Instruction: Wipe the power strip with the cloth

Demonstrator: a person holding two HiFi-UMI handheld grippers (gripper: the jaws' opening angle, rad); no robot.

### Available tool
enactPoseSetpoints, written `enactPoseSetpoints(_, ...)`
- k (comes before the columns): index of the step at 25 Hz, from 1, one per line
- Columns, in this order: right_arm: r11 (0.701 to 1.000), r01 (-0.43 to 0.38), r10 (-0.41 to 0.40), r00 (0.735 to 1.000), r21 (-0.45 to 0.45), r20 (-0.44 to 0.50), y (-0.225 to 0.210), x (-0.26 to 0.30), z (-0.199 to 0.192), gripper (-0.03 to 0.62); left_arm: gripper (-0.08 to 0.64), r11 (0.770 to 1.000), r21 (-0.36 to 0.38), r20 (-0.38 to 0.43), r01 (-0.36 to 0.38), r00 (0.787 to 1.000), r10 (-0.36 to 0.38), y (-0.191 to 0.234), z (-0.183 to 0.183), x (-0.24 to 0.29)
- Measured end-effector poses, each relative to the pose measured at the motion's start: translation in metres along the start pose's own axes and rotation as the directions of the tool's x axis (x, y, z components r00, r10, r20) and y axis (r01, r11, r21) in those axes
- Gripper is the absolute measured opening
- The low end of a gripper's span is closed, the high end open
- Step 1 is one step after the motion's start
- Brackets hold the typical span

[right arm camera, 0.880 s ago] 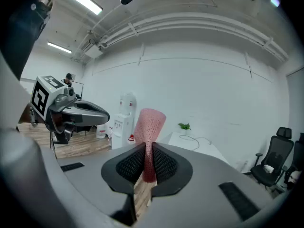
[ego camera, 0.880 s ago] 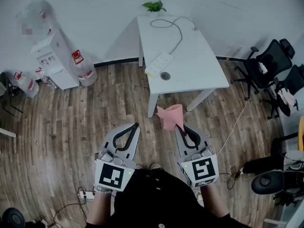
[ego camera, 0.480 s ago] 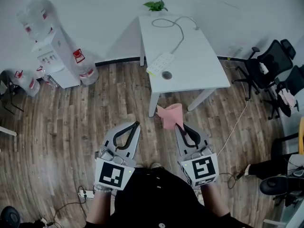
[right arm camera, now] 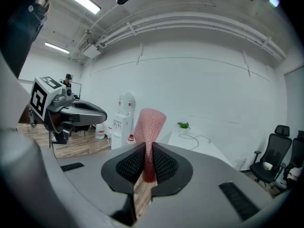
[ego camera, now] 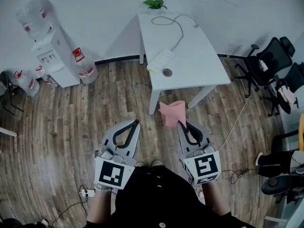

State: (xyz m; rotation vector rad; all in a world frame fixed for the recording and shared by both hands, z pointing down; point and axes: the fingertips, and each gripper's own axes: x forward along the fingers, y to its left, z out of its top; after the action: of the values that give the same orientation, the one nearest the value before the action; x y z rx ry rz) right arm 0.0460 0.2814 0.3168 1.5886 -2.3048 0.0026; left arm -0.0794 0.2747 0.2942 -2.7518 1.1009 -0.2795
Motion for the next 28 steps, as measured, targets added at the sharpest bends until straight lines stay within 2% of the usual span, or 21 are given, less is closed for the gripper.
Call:
enactPoseSetpoints(14, 0.999, 0.042, -0.042, 0.999, 0.003, 0.002, 0.02, 0.003, 0.007, 0.051, 0.014, 1.0, 0.018, 0.011, -0.001, 1.0, 0.001, 0.016, -0.007, -0.029)
enactPoseSetpoints(28, 0.998, 0.07, -0.07, 0.998, -0.006, -0.003, 0.052, 0.008, 0.005, 0.051, 0.014, 1.0, -0.002, 0.01, -0.007, 1.0, 0.007, 0.033, -0.031, -0.06)
